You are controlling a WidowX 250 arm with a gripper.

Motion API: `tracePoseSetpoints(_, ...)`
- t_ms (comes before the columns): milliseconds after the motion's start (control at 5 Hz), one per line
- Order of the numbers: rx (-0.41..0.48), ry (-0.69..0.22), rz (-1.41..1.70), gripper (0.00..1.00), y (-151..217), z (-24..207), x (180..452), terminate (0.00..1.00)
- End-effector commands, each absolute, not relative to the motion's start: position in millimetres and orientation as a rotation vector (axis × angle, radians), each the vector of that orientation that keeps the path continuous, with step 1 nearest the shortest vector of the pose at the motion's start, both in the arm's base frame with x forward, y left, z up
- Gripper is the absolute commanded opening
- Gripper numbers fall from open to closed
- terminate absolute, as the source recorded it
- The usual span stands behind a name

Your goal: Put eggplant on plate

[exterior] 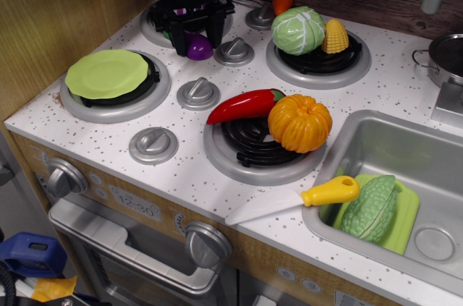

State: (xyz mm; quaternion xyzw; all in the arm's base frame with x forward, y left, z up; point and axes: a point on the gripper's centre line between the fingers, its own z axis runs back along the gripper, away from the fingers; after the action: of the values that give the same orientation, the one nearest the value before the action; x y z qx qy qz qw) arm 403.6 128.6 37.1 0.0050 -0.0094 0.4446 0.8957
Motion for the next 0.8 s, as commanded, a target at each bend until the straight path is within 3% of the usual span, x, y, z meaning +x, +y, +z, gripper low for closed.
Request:
tracePoseSetpoints(0, 0.053, -0.119, 0.929, 0.0, 146.6, 91.7, 393.7, 0.0)
tracePoseSetpoints(600, 0.095, -0.145, 0.939, 0.0, 166.7, 110.7, 335.1, 0.0)
